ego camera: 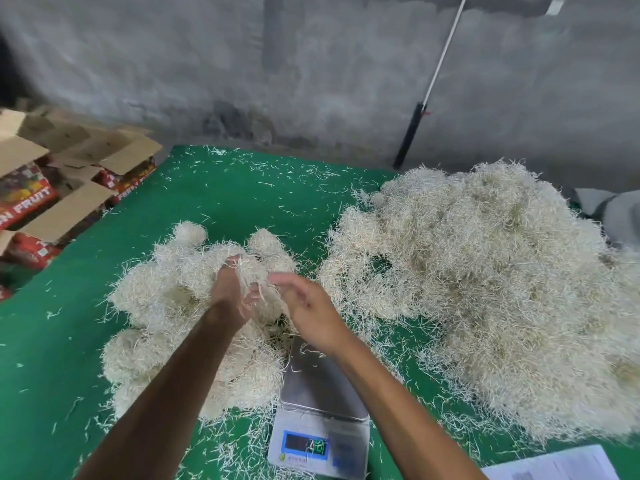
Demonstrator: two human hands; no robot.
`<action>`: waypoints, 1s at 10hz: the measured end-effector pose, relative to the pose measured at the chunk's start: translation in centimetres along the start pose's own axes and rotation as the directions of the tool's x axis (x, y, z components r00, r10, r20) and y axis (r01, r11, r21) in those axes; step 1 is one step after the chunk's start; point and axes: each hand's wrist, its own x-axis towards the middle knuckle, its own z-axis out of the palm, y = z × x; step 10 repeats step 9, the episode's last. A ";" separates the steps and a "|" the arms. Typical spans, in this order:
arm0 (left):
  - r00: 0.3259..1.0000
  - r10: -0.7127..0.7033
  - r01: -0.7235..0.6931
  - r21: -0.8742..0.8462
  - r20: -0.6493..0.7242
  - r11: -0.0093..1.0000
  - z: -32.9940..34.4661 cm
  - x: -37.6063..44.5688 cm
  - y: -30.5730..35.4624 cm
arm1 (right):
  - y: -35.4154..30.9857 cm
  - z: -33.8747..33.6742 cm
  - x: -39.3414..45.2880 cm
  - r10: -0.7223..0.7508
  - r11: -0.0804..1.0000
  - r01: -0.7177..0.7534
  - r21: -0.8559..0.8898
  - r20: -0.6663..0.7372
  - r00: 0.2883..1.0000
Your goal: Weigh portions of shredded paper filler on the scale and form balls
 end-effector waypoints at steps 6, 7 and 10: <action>0.995 0.095 -0.086 -0.395 0.004 0.915 -13.0 -1.5 -3.2 | -1.3 11.2 10.0 -0.265 0.680 0.184 -0.710 -0.003 0.964; 0.987 0.132 -0.153 -0.277 -0.093 0.949 -15.4 -1.2 -1.2 | -1.5 13.2 11.9 -0.210 0.647 0.214 -0.732 0.099 0.973; 0.988 0.150 -0.151 -0.031 -0.040 0.988 -16.6 -0.1 -0.4 | 0.7 14.2 12.1 -0.110 0.677 0.173 -0.716 0.134 0.985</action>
